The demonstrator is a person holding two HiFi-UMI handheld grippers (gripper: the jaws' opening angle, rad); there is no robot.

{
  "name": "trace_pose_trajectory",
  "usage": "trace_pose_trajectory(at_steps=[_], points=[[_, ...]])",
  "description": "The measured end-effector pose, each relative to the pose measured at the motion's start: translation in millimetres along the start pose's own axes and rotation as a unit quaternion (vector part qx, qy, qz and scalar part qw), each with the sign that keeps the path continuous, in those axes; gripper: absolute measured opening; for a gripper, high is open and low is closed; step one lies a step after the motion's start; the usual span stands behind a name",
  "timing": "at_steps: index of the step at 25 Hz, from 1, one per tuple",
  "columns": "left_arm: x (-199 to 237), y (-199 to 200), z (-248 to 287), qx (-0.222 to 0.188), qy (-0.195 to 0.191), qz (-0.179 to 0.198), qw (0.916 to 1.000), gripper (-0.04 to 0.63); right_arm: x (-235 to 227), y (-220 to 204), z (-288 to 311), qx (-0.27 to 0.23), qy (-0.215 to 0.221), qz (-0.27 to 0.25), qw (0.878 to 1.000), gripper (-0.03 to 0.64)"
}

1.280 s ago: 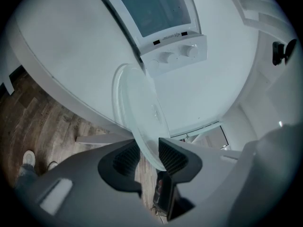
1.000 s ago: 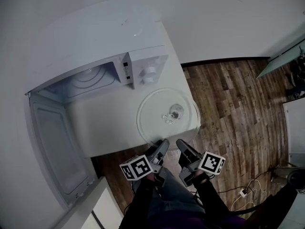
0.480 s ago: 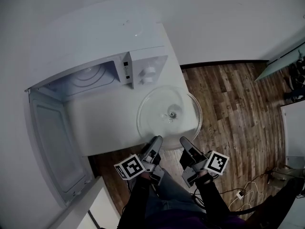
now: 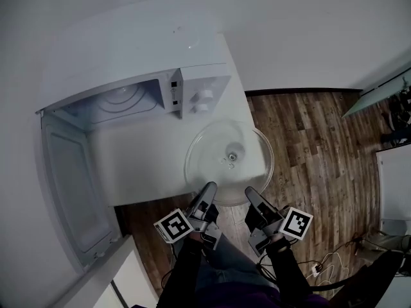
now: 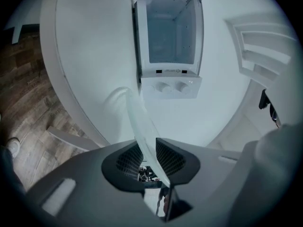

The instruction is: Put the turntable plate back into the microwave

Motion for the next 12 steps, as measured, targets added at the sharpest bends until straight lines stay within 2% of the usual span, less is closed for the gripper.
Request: trace_pose_trajectory(at_steps=[3,8,12], points=[[-5.0,-0.5,-9.4,-0.02,0.001,-0.008,0.9998,0.089,2.1,-3.3,-0.2,0.01,0.009,0.012,1.0,0.058],[-13.3,10.0,-30.9,-0.061,-0.027,-0.003,0.9978,0.071,11.0,-16.6,6.2,0.037,0.035,0.013,0.999,0.058],[-26.3,24.2,-48.7,-0.113,-0.056,-0.004,0.992,0.054,24.0,-26.0,20.9,0.07,0.065,-0.001,0.995,0.058]])
Point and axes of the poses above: the fingertips, and each gripper's own axes: z forward along the fingers, x to its left, y out of its top, the point moved 7 cm from there along -z, backward along the fingers, and after that the axes turned 5 degrees about -x, right-handed, at the moved point
